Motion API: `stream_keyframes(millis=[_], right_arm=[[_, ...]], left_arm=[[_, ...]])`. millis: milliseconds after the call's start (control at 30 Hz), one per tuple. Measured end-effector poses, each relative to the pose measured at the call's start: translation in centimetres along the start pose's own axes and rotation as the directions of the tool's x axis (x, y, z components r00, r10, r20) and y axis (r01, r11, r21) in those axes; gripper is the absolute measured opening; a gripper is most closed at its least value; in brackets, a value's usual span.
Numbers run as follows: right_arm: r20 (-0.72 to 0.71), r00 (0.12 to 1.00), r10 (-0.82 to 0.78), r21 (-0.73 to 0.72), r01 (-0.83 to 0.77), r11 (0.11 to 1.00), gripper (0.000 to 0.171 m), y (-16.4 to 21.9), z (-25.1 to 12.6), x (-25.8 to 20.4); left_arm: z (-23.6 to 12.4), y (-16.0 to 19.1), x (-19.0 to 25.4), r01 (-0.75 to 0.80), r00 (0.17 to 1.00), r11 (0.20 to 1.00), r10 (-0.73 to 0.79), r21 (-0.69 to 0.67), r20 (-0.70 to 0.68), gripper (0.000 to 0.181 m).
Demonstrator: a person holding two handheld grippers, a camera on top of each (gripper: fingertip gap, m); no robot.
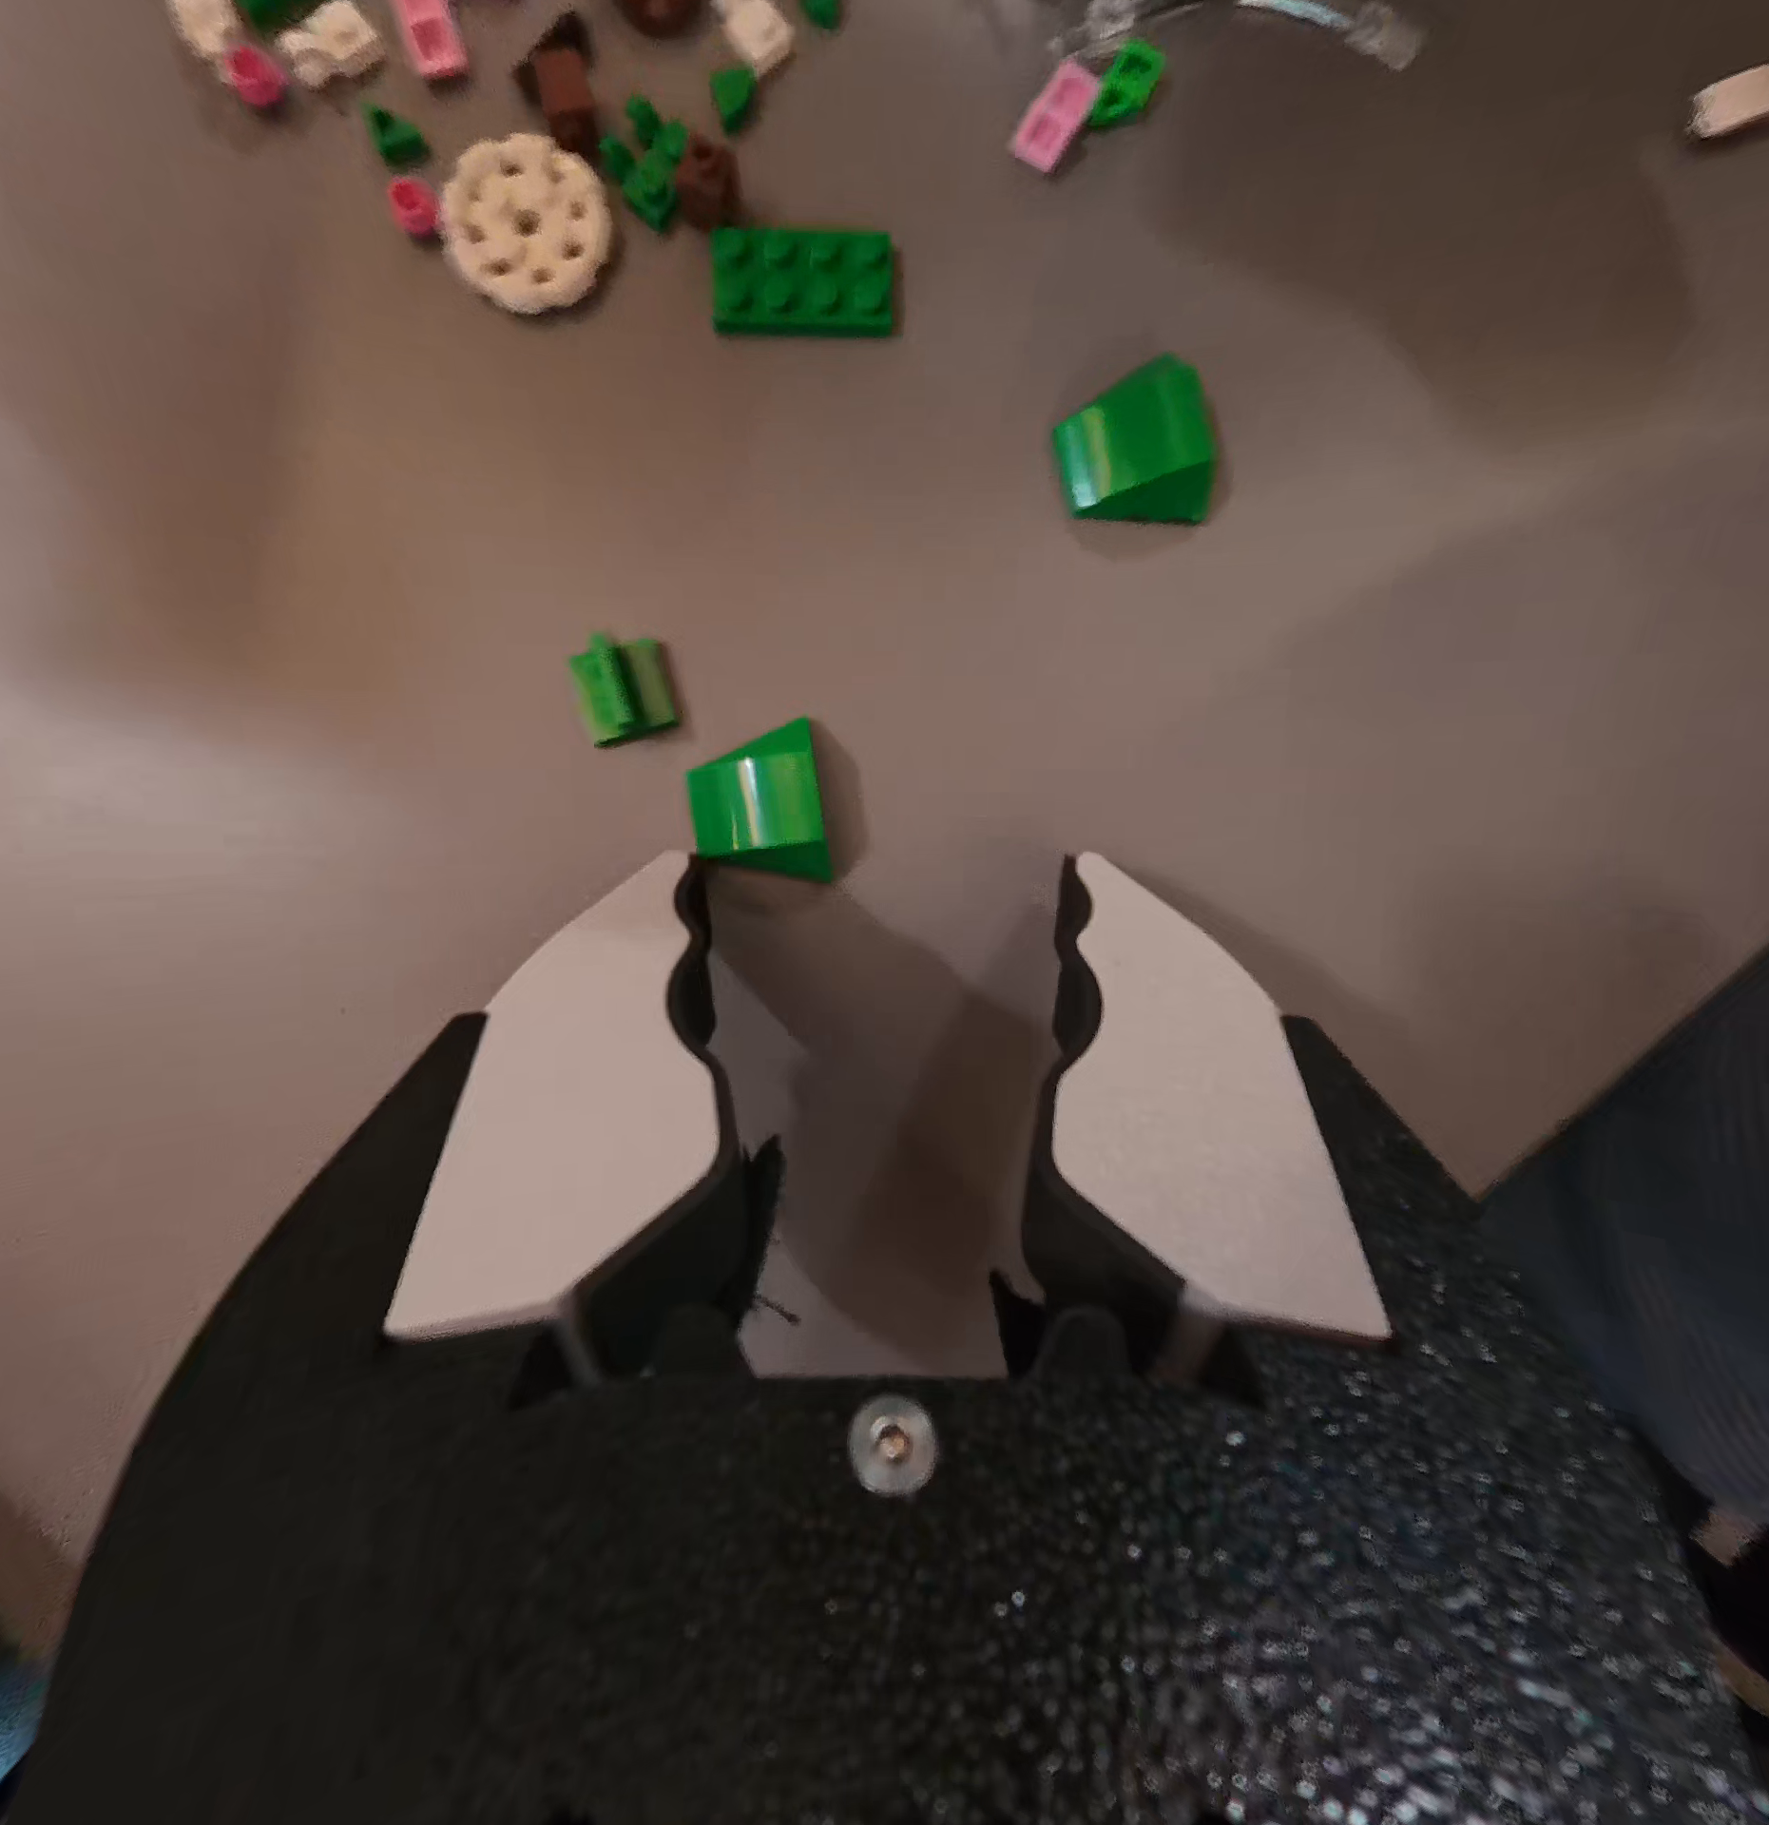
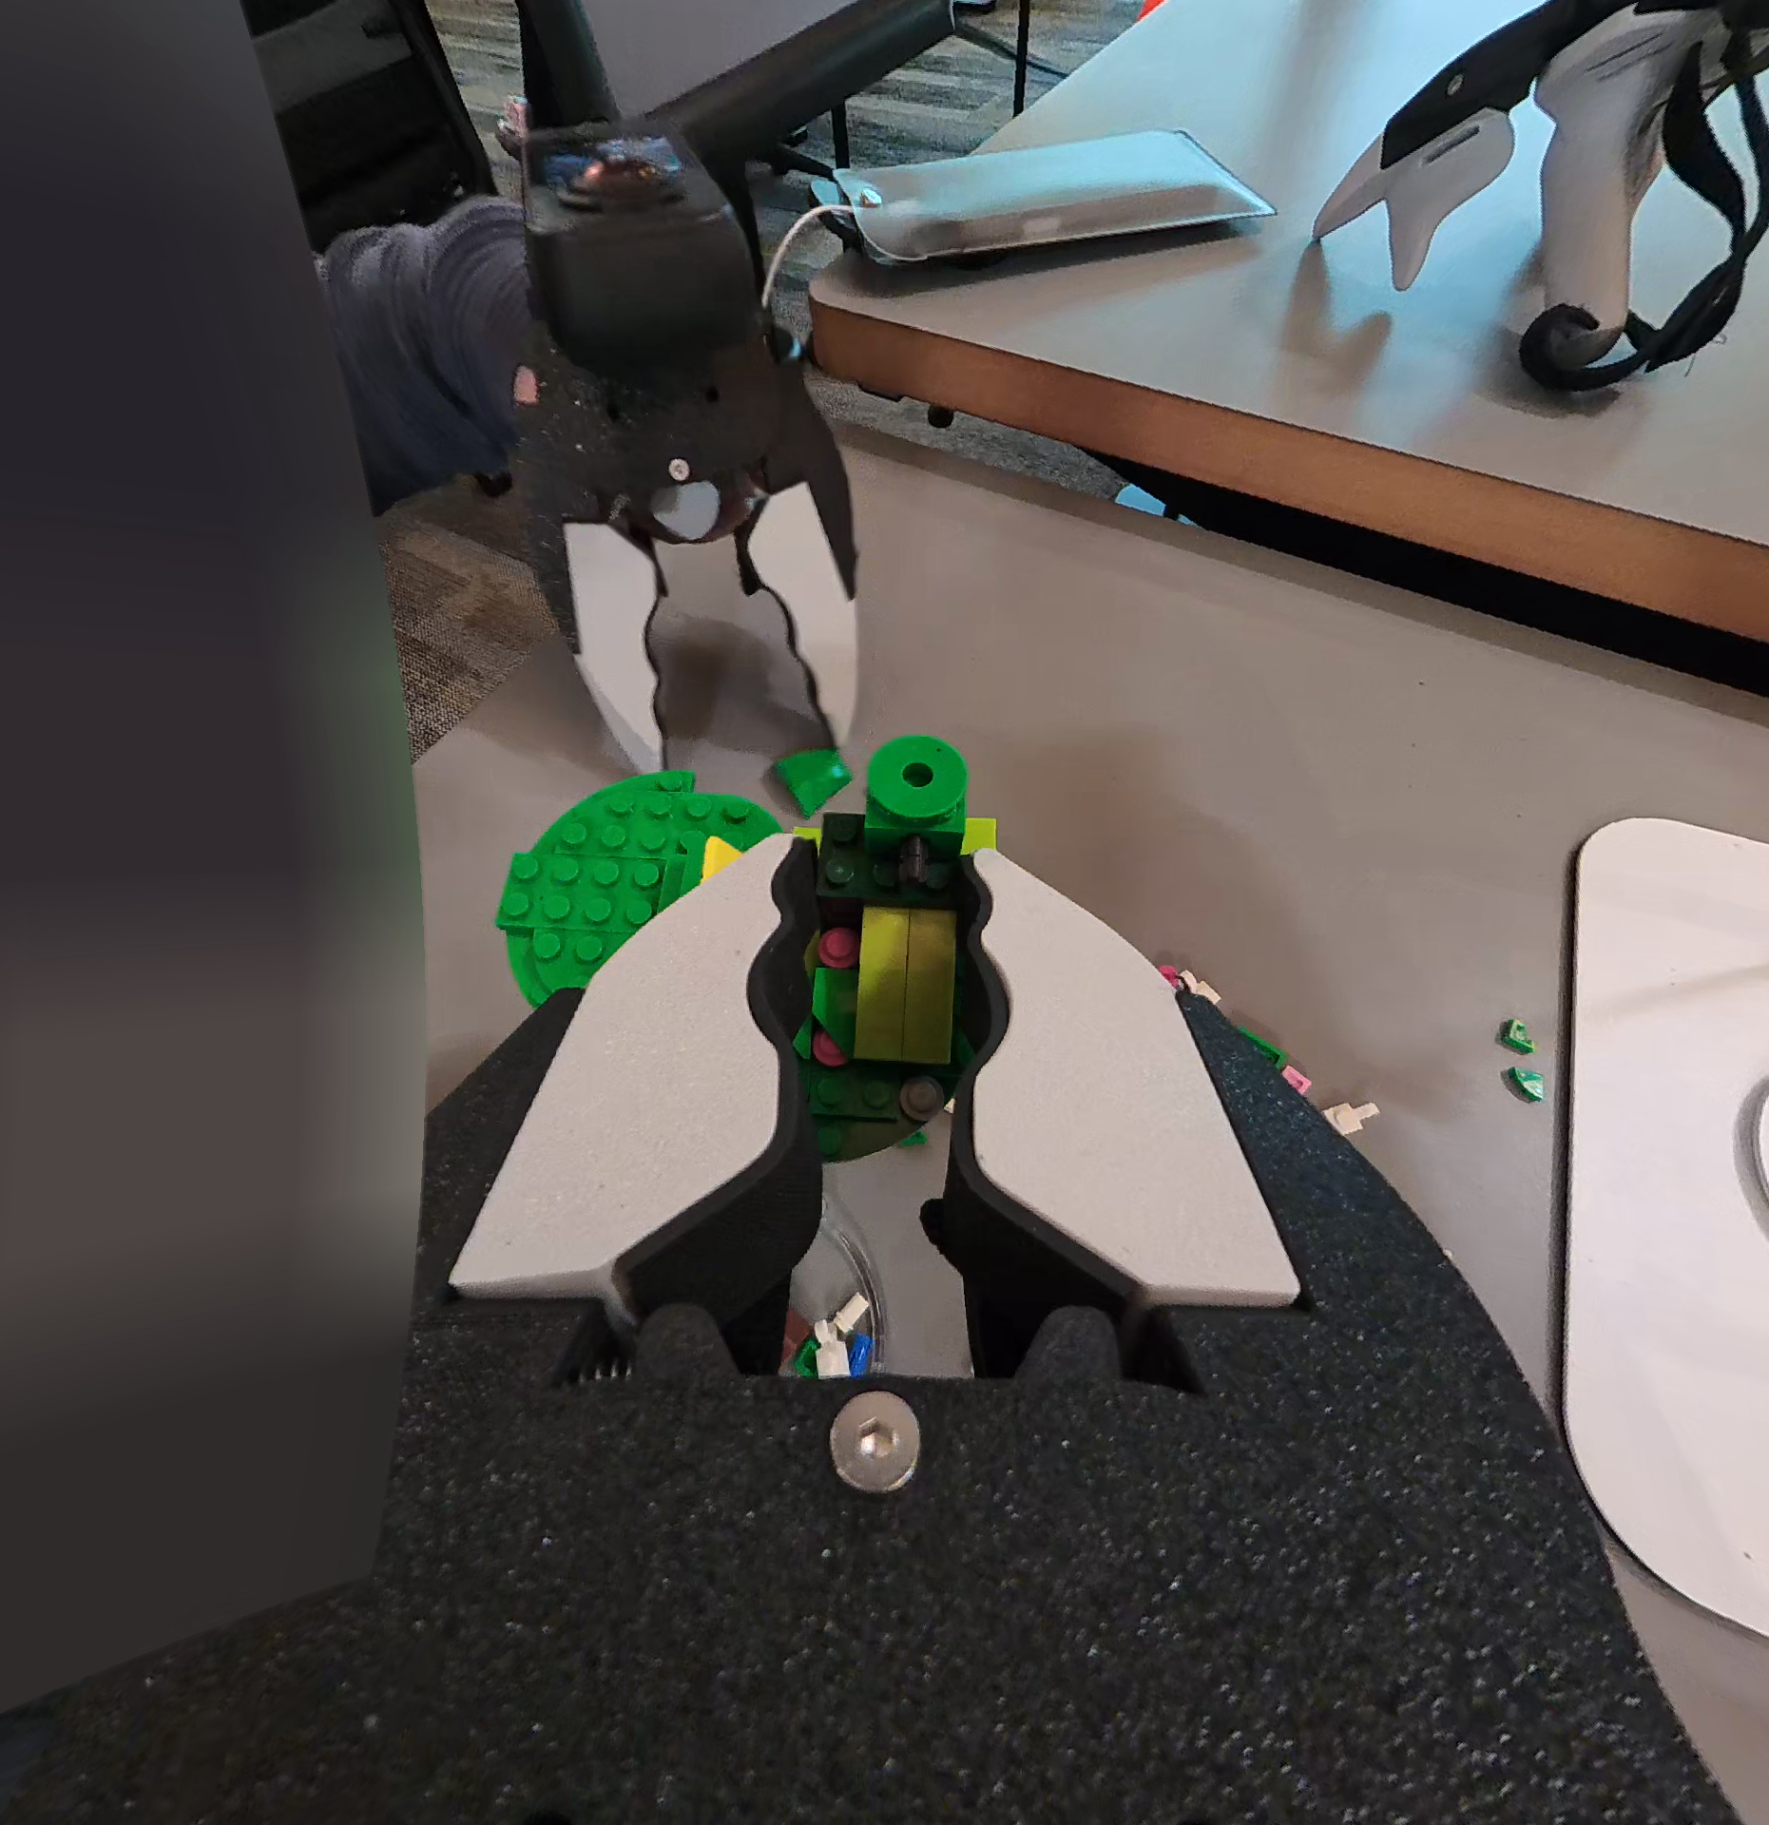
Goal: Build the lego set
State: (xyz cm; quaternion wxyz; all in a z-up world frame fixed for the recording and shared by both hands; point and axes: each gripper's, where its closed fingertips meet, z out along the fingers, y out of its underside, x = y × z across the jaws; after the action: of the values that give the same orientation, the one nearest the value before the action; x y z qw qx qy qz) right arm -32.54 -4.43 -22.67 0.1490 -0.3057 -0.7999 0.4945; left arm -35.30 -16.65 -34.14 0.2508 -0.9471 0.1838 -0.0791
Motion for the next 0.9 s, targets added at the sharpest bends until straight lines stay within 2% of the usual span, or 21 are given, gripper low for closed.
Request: stream_keyframes(millis=[67,200,333,400,533,633,800,900], right_arm=[[0.002,1.0,-0.001,0.003,0.001,1.0,0.026,-0.1,0.0,0.0],[0.01,1.0,-0.002,0.002,0.002,1.0,0.026,-0.1,0.0,-0.2],[0.023,1.0,-0.007,0.005,0.006,1.0,0.026,-0.2,0.0,-0.4],[0.034,0.999,-0.009,0.006,0.009,1.0,0.026,-0.2,0.0,-0.7],[0.069,0.997,-0.019,0.014,0.018,1.0,0.026,-0.4,0.1,-1.3],[0.092,0.995,-0.027,0.029,0.024,0.999,0.026,-0.6,0.0,-1.6],[0.124,0.992,-0.032,0.051,0.026,0.998,0.026,-0.8,0.0,-2.1],[0.131,0.991,-0.036,0.047,0.03,0.998,0.026,-0.8,0.1,-2.2]], left_arm=[[-0.2,-0.6,1.3,-0.019,0.999,1.0,0.02,0.023,-0.051,0.059],[-0.9,-1.6,0.2,-0.177,0.984,0.984,0.176,0.022,0.024,0.056],[-0.7,-2.6,0.4,-0.391,0.92,0.92,0.391,0.039,0.009,0.051],[-0.3,-2.7,0.2,-0.449,0.893,0.893,0.449,0.039,-0.002,0.047],[0.0,-2.9,0.4,-0.439,0.89,0.893,0.447,0.098,-0.085,0.039],[0.4,-2.4,0.3,-0.404,0.9,0.91,0.414,0.096,-0.135,0.04],[1.2,-1.9,0.2,-0.403,0.897,0.911,0.412,0.089,-0.159,0.039],[1.4,-2.1,0.5,-0.395,0.896,0.913,0.407,0.101,-0.179,0.03]])
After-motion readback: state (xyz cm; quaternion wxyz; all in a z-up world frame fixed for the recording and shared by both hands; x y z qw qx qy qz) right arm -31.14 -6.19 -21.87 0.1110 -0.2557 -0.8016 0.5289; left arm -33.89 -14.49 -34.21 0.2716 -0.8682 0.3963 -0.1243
